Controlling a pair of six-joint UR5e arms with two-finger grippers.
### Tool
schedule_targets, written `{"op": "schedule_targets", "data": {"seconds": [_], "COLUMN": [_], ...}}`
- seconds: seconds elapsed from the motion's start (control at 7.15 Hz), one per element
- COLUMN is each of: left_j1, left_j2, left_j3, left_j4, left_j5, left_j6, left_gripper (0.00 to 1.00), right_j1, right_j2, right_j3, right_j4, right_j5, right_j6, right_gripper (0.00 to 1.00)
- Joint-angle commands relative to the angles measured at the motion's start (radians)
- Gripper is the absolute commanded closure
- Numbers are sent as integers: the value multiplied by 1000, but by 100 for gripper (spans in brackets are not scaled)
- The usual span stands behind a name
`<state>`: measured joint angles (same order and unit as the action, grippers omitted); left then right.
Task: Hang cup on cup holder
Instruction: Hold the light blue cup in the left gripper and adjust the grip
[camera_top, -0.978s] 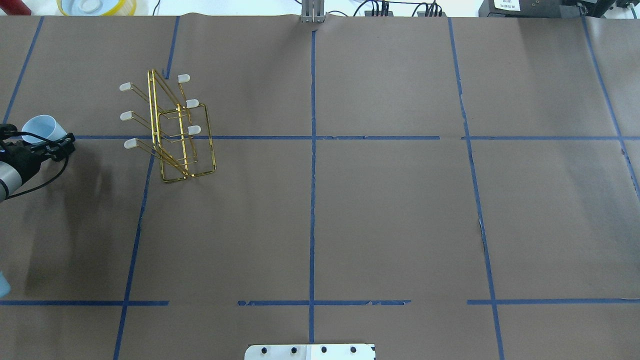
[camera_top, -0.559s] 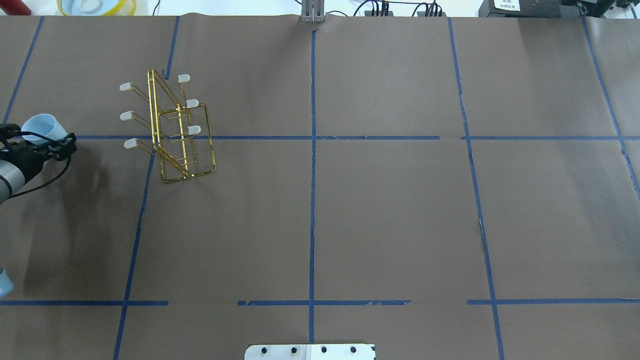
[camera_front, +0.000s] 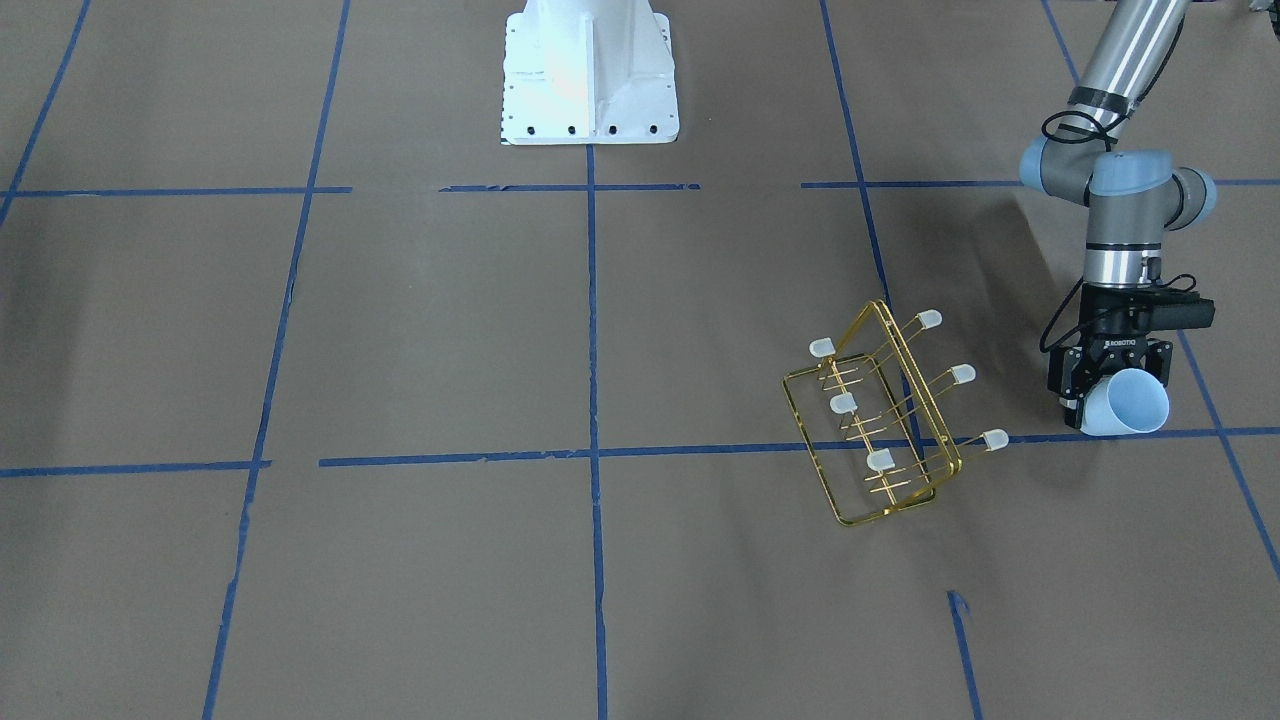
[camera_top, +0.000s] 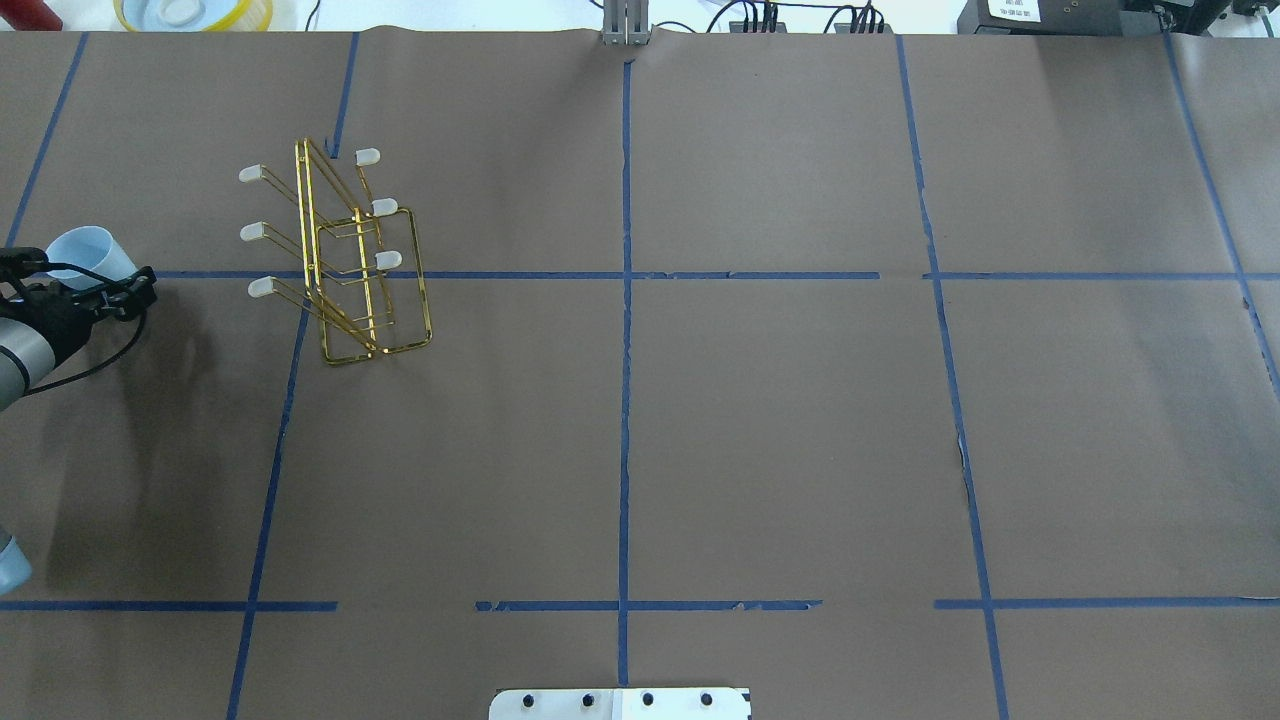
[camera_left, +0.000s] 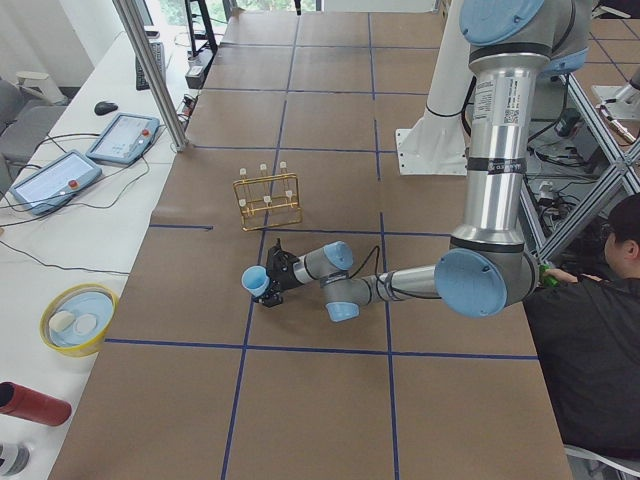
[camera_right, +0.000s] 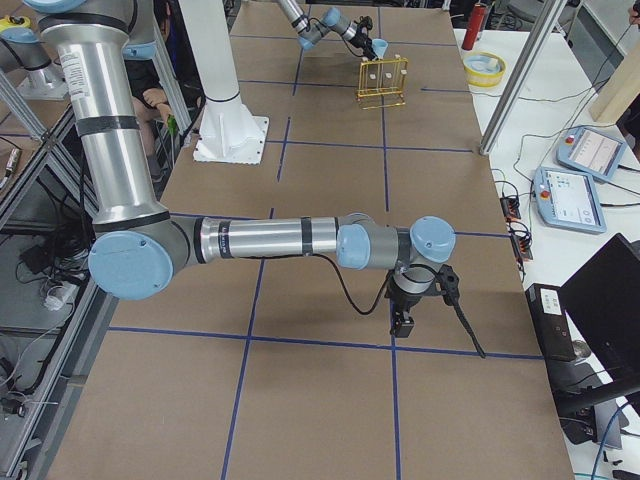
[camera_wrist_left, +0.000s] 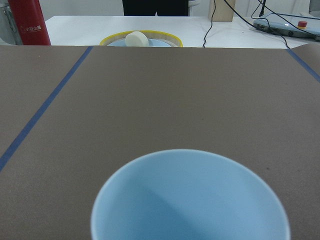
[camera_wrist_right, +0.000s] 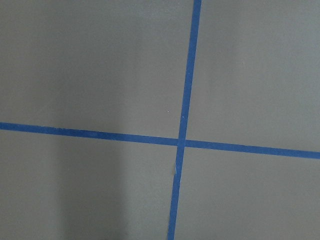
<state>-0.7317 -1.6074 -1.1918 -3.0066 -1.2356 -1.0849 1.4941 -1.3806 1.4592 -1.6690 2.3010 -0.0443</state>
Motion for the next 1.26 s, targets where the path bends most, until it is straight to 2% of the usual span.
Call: {"op": "schedule_targets", "data": {"seconds": [0.0, 0.28, 0.42, 0.56, 0.7, 0.84, 1.12], "left_j1": [0, -2, -15, -26, -35, -52, -54], "left_j2": [0, 0, 1, 6, 15, 30, 64], "left_j3": [3, 0, -14, -64, -125, -190, -320], "left_j4": [0, 0, 2, 8, 11, 11, 27], "left_j5": [-27, -31, -31, -42, -63, -62, -59], "left_j6": [-3, -3, 0, 3, 49, 169, 427], "left_gripper": [29, 78, 89, 89, 96, 100, 100], "right_j1": [0, 0, 0, 0, 0, 0, 0], "right_j2": [0, 0, 0, 0, 0, 0, 0], "right_j3": [0, 0, 0, 0, 0, 0, 0], "right_j4": [0, 0, 0, 0, 0, 0, 0], "right_j5": [0, 0, 0, 0, 0, 0, 0], "right_j6": [0, 0, 0, 0, 0, 0, 0], "right_gripper": [0, 0, 0, 0, 0, 0, 0]}}
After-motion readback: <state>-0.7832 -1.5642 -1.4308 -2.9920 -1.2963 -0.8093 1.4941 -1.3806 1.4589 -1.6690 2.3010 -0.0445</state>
